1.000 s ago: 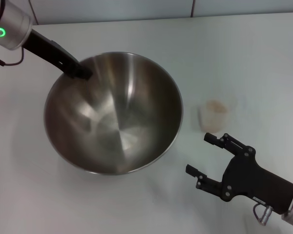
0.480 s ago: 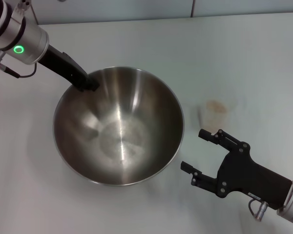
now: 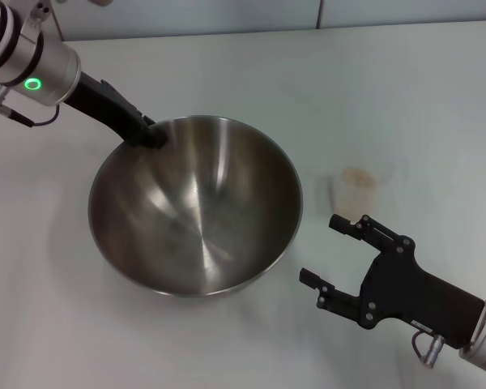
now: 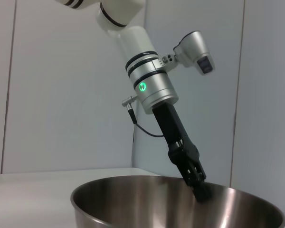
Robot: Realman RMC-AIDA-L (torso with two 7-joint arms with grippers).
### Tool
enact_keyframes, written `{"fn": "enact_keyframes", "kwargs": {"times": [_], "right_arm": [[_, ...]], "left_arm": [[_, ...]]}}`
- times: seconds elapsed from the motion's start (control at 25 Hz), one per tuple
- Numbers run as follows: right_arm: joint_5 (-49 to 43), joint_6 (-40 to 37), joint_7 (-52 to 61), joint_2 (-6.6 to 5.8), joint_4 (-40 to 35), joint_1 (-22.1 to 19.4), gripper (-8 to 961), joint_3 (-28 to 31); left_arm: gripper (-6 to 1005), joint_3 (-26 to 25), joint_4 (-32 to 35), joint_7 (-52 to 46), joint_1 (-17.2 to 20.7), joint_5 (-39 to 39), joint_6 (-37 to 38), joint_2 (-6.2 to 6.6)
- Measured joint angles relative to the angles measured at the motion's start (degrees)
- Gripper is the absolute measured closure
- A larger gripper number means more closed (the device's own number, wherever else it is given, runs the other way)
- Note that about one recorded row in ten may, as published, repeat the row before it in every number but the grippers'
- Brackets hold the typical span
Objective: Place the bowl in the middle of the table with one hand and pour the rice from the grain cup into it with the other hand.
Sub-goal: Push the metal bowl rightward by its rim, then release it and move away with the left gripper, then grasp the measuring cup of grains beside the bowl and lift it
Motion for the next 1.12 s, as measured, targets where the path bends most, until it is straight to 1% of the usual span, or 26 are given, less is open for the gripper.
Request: {"fn": "enact_keyframes", "kwargs": {"times": [0.04, 0.12, 0.16, 0.2, 0.24, 0.28, 0.32, 0.36, 0.4, 0.48, 0.56, 0.6, 0.72, 0.76, 0.8, 0.84, 0.88, 0.92, 0.96, 1.0, 1.08, 1.12], "right_arm": [[0.0, 0.1, 0.0, 0.00, 0.0, 0.0, 168, 0.0], [0.0, 0.2, 0.0, 0.00, 0.0, 0.0, 168, 0.0], [0.0, 0.2, 0.0, -0.01, 0.1, 0.0, 168, 0.0], [0.0, 0.3, 0.0, -0.01, 0.1, -0.1, 168, 0.0], [0.0, 0.3, 0.0, -0.01, 0.1, 0.0, 168, 0.0], [0.0, 0.3, 0.0, -0.01, 0.1, 0.0, 168, 0.0], [0.0, 0.3, 0.0, -0.01, 0.2, 0.0, 168, 0.0], [0.0, 0.3, 0.0, -0.01, 0.3, -0.1, 168, 0.0], [0.0, 0.3, 0.0, -0.01, 0.3, -0.1, 168, 0.0], [0.0, 0.4, 0.0, -0.01, 0.5, -0.1, 168, 0.1], [0.0, 0.4, 0.0, -0.01, 0.5, -0.1, 168, 0.1], [0.0, 0.4, 0.0, -0.01, 0.5, 0.0, 168, 0.1], [0.0, 0.4, 0.0, -0.05, 0.7, 0.1, 168, 0.1], [0.0, 0.4, 0.0, -0.05, 0.7, 0.1, 168, 0.1], [0.0, 0.4, 0.0, -0.06, 0.7, 0.1, 169, 0.1], [0.0, 0.4, 0.0, -0.07, 0.7, 0.2, 169, 0.1], [0.0, 0.4, 0.0, -0.07, 0.7, 0.2, 169, 0.1], [0.0, 0.4, 0.0, -0.07, 0.7, 0.2, 169, 0.2], [0.0, 0.4, 0.0, -0.09, 0.7, 0.2, 169, 0.2], [0.0, 0.4, 0.0, -0.09, 0.7, 0.2, 169, 0.2], [0.0, 0.4, 0.0, -0.13, 0.7, 0.2, 169, 0.3], [0.0, 0.4, 0.0, -0.16, 0.6, 0.2, 169, 0.3]], "left_arm": [[861, 0.0, 1.4, 0.6, 0.3, -0.1, 0.4, -0.24], [774, 0.0, 2.6, 0.9, 0.5, -0.2, 0.7, -0.48], [731, -0.1, 7.0, 1.9, 1.6, -0.7, 1.7, -1.52], [687, -0.1, 7.0, 1.9, 1.6, -0.7, 1.7, -1.52], [644, 0.3, 14.9, 3.0, 4.1, -2.3, 2.2, -2.77], [609, 0.3, 14.9, 3.0, 4.1, -2.3, 2.2, -2.77], [575, 0.9, 18.0, 3.3, 5.5, -3.6, 1.9, -3.11], [540, 3.3, 25.8, 4.1, 9.9, -9.2, -0.4, -3.24], [505, 3.3, 25.8, 4.1, 9.9, -9.2, -0.4, -3.24], [436, 7.0, 34.8, 5.2, 17.3, -19.1, -7.0, -2.94], [372, 10.4, 41.5, 6.7, 23.6, -24.6, -13.5, -2.77], [340, 12.6, 45.1, 7.5, 26.9, -26.6, -17.2, -2.75], [245, 20.8, 54.5, 8.9, 36.2, -27.8, -29.1, -2.87], [213, 28.7, 58.2, 11.0, 43.1, -29.3, -41.2, -2.85], [208, 28.7, 58.2, 11.0, 43.1, -29.3, -41.2, -2.85], [203, 36.5, 59.9, 13.5, 48.7, -30.8, -54.7, -2.72], [199, 36.5, 59.9, 13.5, 48.7, -30.8, -54.7, -2.72], [194, 40.6, 60.2, 14.4, 51.2, -31.2, -62.3, -2.69], [189, 48.3, 59.4, 15.1, 55.1, -31.3, -78.1, -2.63], [189, 48.3, 59.4, 15.1, 55.1, -31.3, -78.1, -2.63], [189, 54.4, 57.2, 14.7, 57.0, -30.3, -91.3, -2.48], [189, 57.9, 54.9, 13.5, 57.6, -28.4, -100.1, -2.36]]}}
